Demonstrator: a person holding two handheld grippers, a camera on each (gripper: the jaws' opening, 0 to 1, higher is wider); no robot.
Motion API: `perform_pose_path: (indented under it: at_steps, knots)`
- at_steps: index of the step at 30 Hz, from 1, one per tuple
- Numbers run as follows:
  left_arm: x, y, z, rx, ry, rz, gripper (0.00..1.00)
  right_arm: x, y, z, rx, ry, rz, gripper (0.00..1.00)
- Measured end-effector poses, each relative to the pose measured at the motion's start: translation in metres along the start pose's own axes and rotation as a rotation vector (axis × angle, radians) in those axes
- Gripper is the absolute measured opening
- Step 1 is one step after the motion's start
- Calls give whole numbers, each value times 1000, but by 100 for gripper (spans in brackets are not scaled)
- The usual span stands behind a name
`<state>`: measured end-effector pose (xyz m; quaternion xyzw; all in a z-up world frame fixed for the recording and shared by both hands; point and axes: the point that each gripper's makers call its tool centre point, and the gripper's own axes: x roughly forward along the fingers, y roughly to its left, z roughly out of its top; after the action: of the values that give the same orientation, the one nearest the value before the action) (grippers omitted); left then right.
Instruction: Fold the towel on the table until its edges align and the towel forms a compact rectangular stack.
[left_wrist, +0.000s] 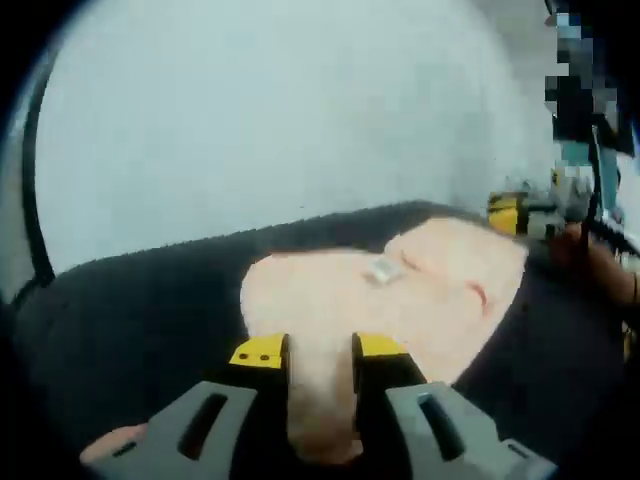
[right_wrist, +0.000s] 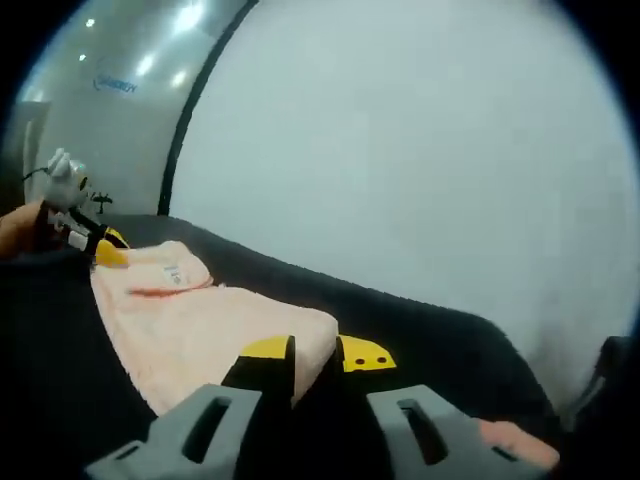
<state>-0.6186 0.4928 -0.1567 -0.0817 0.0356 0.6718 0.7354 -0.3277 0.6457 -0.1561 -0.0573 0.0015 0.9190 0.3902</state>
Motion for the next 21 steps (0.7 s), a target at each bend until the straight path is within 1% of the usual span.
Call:
perform_pose_path:
  at_steps: [1, 2, 3, 4, 5, 6, 7, 8, 9, 10, 11, 12, 13, 14, 15, 16, 17, 18, 19, 20, 21]
  knots:
    - [-4, 10, 19, -75, -83, -8, 28, 1, -8, -3, 80, 9, -16, 14]
    - [-12, 17, 28, -102, -115, 17, 28, 0, -14, -4, 138, 13, -26, 14]
    - [-16, 39, 33, -53, -122, 67, 28, 1, -23, -6, 257, 1, -32, 14]
    - [-11, 69, 35, -20, -112, 130, 28, 1, -28, -7, 312, -4, -41, 15]
    - [-13, 88, 32, -2, -84, 186, 28, 1, -38, -11, 377, -3, -59, 15]
    - [-12, 105, 34, 53, -92, 209, 28, 1, -46, -15, 418, -3, -77, 15]
    - [-13, 112, 35, 96, -106, 225, 29, 0, -52, -17, 457, -6, -92, 15]
    - [-18, 125, 31, 147, -120, 273, 29, 0, -59, -18, 466, -18, -109, 15]
    - [-21, 132, 23, 147, -142, 300, 28, -1, -61, -16, 450, -44, -111, 15]
    - [-26, 129, 11, 125, -166, 297, 26, 0, -64, -13, 448, -80, -120, 15]
    - [-24, 129, 0, 100, -149, 290, 26, 0, -65, -17, 450, -71, -128, 15]
    - [-29, 135, -17, 9, -9, 331, 26, 0, -70, -24, 459, -49, -156, 15]
    - [-30, 131, -7, 83, -52, 327, 26, 1, -72, -36, 492, -5, -176, 15]
    - [-24, 127, 14, 164, -161, 309, 26, 0, -71, -47, 511, 63, -188, 15]
    - [-21, 123, 16, 197, -164, 295, 26, -5, -68, -50, 532, 85, -203, 15]
    - [-25, 120, 5, 167, -97, 313, 26, -11, -69, -43, 588, 50, -241, 14]
    - [-24, 122, -2, 177, -60, 334, 26, -20, -65, -36, 640, 19, -276, 14]
    - [-16, 122, 1, 217, -53, 315, 26, -28, -60, -31, 647, 0, -309, 14]
    - [-13, 121, 1, 233, -44, 306, 26, -35, -56, -26, 646, -18, -344, 14]
    - [-17, 121, 1, 241, -41, 318, 26, -38, -50, -20, 665, -45, -373, 14]
    - [-19, 121, 2, 241, -44, 323, 26, -39, -32, -19, 686, -36, -376, 16]
